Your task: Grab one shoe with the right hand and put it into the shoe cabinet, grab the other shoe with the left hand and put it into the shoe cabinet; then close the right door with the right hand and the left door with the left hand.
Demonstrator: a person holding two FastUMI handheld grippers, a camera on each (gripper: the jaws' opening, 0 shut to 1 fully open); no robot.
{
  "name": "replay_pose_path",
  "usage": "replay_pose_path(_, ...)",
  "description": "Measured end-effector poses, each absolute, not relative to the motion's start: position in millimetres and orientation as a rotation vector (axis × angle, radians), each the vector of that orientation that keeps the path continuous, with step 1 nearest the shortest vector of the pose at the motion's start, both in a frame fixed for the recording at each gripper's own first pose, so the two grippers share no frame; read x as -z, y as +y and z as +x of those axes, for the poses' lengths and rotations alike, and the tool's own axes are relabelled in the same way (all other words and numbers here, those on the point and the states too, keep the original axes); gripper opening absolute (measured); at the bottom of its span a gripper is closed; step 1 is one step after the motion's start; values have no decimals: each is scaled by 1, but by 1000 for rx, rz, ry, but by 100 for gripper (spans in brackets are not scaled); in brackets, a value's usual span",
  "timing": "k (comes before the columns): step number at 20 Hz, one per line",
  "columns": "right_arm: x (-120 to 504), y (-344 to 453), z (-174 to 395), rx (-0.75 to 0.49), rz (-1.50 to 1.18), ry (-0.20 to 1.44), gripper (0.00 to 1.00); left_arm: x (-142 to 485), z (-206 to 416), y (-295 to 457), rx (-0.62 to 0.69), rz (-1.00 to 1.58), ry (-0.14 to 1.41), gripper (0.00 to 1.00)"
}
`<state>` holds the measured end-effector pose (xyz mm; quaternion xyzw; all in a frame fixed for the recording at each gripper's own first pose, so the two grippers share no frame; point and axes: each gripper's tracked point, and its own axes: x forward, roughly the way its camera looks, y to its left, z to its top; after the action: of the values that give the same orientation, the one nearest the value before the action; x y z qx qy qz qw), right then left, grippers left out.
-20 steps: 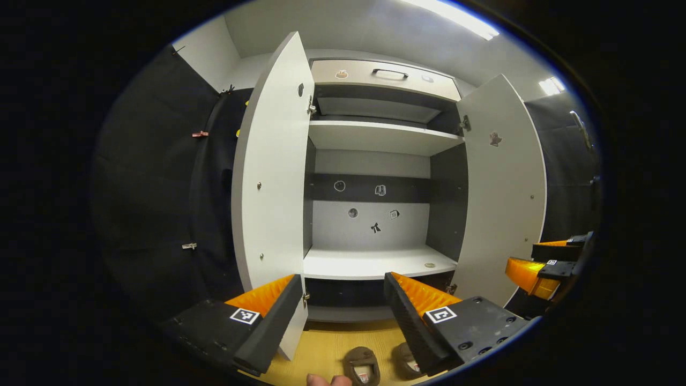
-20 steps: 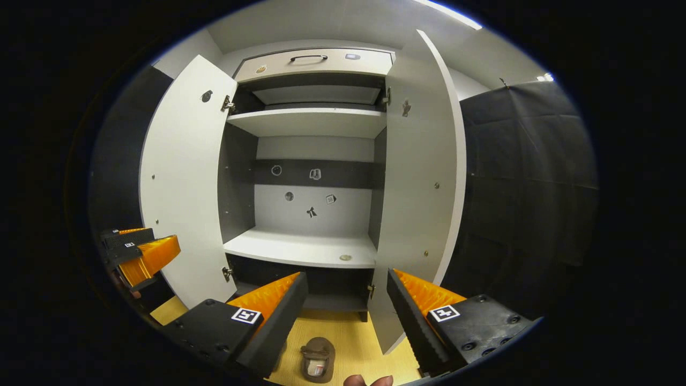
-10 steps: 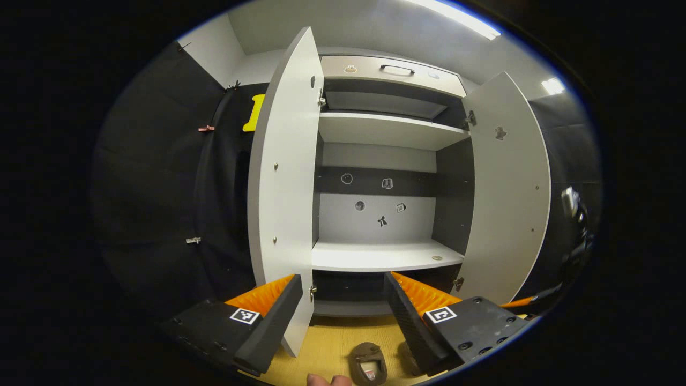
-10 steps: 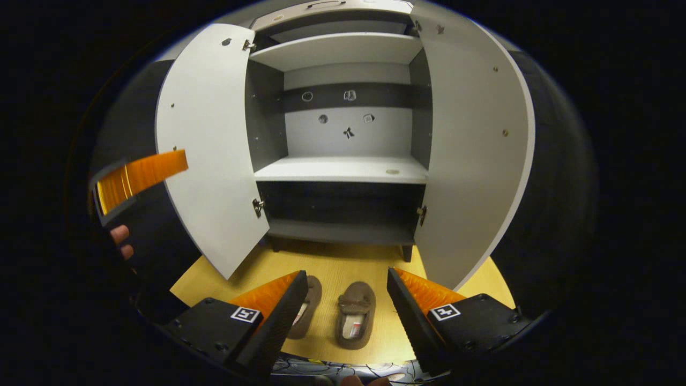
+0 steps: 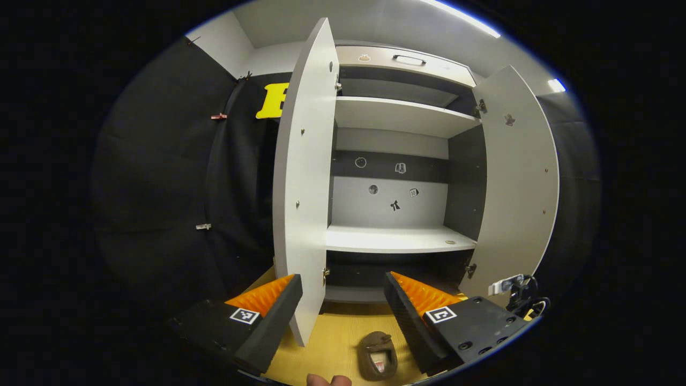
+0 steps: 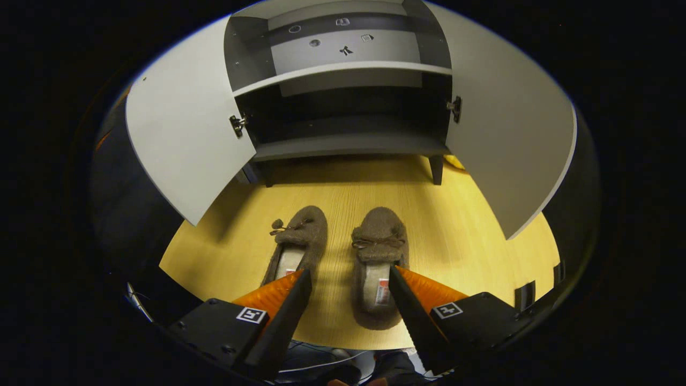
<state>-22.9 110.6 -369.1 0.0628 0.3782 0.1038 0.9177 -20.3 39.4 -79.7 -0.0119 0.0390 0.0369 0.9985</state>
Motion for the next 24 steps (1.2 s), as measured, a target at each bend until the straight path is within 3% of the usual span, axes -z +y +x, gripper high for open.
replay_pose_path(7, 422, 118, 12, -168, 155, 835, 94, 91, -18, 39, -66, -24, 95, 96)
replay_pose_path(8, 429, 119, 19, -156, 160, 839, 88, 93, -17, 40, -66, -26, 98, 96)
replay_pose_path(10, 441, 117, 32, -134, 173, 842, 86, 96, -15, 39, -64, -29, 101, 96)
replay_pose_path(13, 455, 114, 51, -92, 192, 825, 67, 104, -13, 41, -72, -23, 118, 96)
replay_pose_path(14, 458, 111, 57, -73, 191, 816, 55, 106, -12, 41, -75, -22, 124, 96)
replay_pose_path(15, 459, 106, 60, -51, 188, 805, 49, 108, -14, 40, -75, -23, 131, 96)
replay_pose_path(16, 458, 109, 64, -57, 205, 792, 31, 109, -15, 40, -76, -25, 134, 96)
replay_pose_path(18, 458, 111, 65, -72, 209, 778, 12, 113, -18, 39, -72, -31, 144, 96)
replay_pose_path(24, 410, 102, 49, -102, 237, 747, 12, 120, -25, 35, -53, -31, 168, 96)
